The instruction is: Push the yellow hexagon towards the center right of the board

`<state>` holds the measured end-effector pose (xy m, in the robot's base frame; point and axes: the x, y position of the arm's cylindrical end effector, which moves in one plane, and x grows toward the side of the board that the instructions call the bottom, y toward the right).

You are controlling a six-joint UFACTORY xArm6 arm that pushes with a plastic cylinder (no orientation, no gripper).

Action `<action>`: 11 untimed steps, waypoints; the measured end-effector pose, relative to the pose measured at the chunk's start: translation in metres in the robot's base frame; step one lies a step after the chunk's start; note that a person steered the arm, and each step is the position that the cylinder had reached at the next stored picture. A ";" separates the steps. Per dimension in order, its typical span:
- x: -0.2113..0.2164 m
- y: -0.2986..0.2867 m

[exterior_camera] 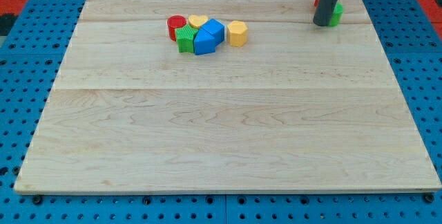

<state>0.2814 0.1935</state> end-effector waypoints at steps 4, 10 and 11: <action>0.004 -0.109; 0.044 -0.125; 0.081 -0.106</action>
